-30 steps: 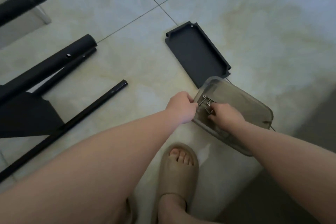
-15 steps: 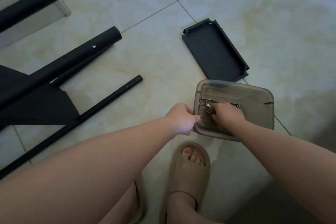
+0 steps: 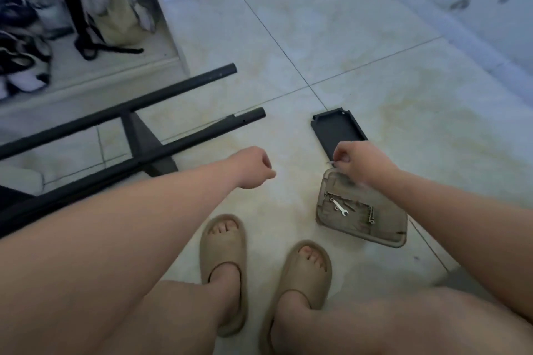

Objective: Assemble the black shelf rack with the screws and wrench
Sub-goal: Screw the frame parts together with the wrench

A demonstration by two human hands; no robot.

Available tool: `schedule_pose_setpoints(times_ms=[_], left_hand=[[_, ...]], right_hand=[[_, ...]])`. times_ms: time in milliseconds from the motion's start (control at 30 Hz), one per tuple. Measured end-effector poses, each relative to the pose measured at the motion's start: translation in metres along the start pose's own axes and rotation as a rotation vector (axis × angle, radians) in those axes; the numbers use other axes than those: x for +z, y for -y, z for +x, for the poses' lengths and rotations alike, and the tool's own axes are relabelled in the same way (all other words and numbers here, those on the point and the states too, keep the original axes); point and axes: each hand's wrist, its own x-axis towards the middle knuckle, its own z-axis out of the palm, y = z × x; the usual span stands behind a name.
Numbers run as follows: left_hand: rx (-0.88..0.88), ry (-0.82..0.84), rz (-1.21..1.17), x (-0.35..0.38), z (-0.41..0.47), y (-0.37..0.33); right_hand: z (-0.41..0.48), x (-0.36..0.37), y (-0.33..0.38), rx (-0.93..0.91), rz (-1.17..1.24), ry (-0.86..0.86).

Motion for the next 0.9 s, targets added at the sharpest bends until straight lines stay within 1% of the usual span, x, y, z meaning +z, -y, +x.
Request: schedule_pose_setpoints(times_ms=[100,200,300,433,500,633,733,900], left_hand=[[0.006,-0.155,-0.082,-0.027,-0.046,0.018],[-0.008,-0.201,-0.142,-0.044,-0.086,0.041],[-0.046,-0.27,-0.283,-0.059,-0.117,0.063],[-0.084,-0.346,-0.298,-0.075,-0.147,0.097],[-0.107,-0.371,-0.337,-0.082,-0.154,0.117],[-0.169,-0.44,-0.326,-0.1,-0.157,0.157],[-0.212,-0.492,-0.223,-0.106,-0.147,0.187],[-0.176,-0.508,-0.068,-0.109,-0.118,0.22]], right_hand=[[-0.014,-0.031,0.064,-0.123,0.053,-0.064],[-0.032,-0.044,0.126,-0.21,0.145,-0.096],[-0.047,-0.04,0.178,-0.241,0.265,-0.076],[-0.059,-0.029,0.237,-0.275,0.429,-0.01],[-0.062,-0.023,0.261,-0.293,0.465,0.043],[-0.053,-0.006,0.288,-0.335,0.409,0.127],[-0.039,0.008,0.295,-0.331,0.337,0.184],[-0.012,0.026,0.308,-0.347,0.277,0.263]])
